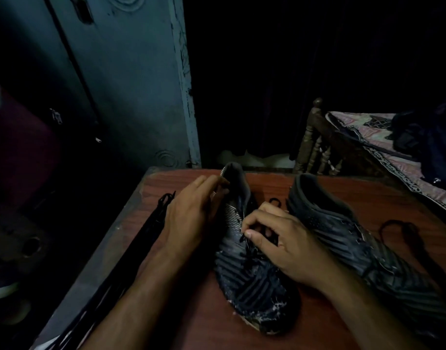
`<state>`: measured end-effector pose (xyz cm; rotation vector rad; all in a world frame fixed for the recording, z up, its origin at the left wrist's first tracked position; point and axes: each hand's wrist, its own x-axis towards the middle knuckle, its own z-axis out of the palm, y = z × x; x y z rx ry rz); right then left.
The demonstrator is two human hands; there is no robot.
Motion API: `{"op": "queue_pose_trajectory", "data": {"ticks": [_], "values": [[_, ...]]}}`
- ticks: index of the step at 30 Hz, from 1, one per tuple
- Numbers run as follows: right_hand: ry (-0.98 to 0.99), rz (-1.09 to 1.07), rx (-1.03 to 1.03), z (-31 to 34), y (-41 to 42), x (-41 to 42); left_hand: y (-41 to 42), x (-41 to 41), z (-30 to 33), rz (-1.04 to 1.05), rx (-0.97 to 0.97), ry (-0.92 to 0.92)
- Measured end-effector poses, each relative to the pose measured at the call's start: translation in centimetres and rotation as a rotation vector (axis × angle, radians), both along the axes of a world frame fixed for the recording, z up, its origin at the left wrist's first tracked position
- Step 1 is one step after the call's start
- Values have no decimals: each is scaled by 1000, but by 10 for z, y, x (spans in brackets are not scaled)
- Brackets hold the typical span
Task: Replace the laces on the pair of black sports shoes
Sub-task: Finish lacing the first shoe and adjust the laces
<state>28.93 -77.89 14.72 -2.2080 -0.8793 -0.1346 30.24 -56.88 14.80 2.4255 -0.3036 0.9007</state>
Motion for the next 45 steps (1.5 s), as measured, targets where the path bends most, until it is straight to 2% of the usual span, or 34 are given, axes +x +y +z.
{"op": "queue_pose_trajectory", "data": {"ticks": [7, 14, 17, 23, 27, 30, 34, 39, 45], "values": [[2, 20, -9, 0, 6, -4, 1, -1, -2, 42, -34, 53], [-1, -5, -20, -1, 8, -3, 10, 4, -2, -90, 177, 106], [-7, -25, -17, -2, 6, -4, 13, 3, -1, -79, 219, 127], [7, -55, -10, -2, 5, -3, 17, 5, -4, -32, 70, 125], [24, -64, 34, -2, 5, -1, 16, 5, -6, -41, 101, 123], [90, -57, 90, 0, 2, 3, 12, 4, -5, -55, 87, 60], [133, -25, 18, 2, -4, 6, 8, -18, 1, 47, 134, -61], [91, -42, -26, 9, -5, 4, -7, -67, -2, 14, -98, 137], [271, 90, 90, 25, -3, -9, -30, -107, 1, 70, -34, 440]]}}
